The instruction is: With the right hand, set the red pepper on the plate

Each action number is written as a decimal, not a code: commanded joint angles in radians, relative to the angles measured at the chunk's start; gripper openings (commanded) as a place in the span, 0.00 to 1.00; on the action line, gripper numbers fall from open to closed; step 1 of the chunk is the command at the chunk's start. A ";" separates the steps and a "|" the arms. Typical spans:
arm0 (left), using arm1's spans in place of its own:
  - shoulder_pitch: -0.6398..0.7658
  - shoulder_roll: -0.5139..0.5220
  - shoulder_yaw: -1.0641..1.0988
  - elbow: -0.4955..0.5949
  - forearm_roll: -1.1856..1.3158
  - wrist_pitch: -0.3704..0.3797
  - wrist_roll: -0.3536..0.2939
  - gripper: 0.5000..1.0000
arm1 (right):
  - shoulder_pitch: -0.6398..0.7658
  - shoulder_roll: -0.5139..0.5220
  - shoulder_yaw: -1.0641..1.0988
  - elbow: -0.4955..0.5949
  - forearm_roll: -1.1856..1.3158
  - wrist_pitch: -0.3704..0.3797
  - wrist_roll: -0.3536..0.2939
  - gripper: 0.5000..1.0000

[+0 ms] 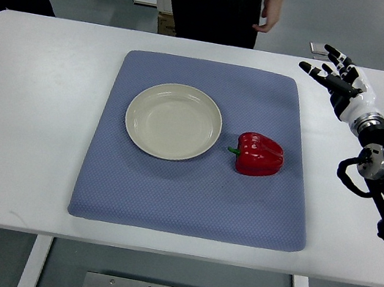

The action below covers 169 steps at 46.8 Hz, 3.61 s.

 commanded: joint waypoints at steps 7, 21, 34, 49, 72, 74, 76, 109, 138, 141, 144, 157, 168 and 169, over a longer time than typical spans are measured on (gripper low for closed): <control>0.001 0.000 -0.001 0.000 -0.001 0.000 0.000 1.00 | 0.000 0.000 0.000 0.000 0.000 0.000 0.002 1.00; 0.001 0.000 -0.001 0.000 -0.001 0.000 0.000 1.00 | 0.003 0.008 0.001 0.000 0.000 0.000 0.002 1.00; 0.001 0.000 -0.001 0.000 -0.001 0.000 0.000 1.00 | 0.003 0.002 0.004 -0.001 0.000 0.001 0.003 1.00; 0.001 0.000 -0.001 0.000 -0.001 0.000 0.000 1.00 | 0.000 0.003 0.004 -0.001 0.000 0.001 0.003 1.00; 0.001 0.000 -0.001 0.000 -0.001 0.000 0.000 1.00 | 0.021 -0.001 0.000 0.000 -0.001 0.003 0.002 1.00; 0.001 0.000 -0.001 0.000 -0.001 0.000 0.000 1.00 | 0.023 -0.003 -0.002 0.002 0.000 0.011 0.002 1.00; 0.001 0.000 -0.001 0.000 -0.001 0.000 0.000 1.00 | 0.026 -0.003 -0.005 0.002 0.000 0.021 0.002 1.00; 0.001 0.000 -0.001 0.000 -0.001 0.000 0.000 1.00 | 0.119 -0.238 -0.454 0.220 -0.090 0.164 0.084 1.00; 0.001 0.000 -0.001 0.000 -0.001 0.000 0.000 1.00 | 0.251 -0.276 -0.724 0.253 -0.325 0.189 0.169 0.99; 0.001 0.000 -0.001 0.000 -0.001 0.000 0.000 1.00 | 0.255 -0.276 -0.736 0.261 -0.329 0.190 0.172 0.99; 0.001 0.000 -0.001 0.000 0.001 0.000 0.000 1.00 | 0.258 -0.278 -0.743 0.273 -0.332 0.192 0.176 1.00; 0.001 0.000 0.001 0.000 -0.001 0.000 0.000 1.00 | 0.291 -0.288 -0.827 0.286 -0.385 0.190 0.193 0.99; 0.001 0.000 -0.001 0.000 -0.001 0.000 0.000 1.00 | 0.301 -0.288 -0.867 0.283 -0.412 0.189 0.195 0.99; 0.001 0.000 -0.001 0.000 -0.001 0.000 0.000 1.00 | 0.301 -0.288 -0.870 0.281 -0.414 0.189 0.195 0.99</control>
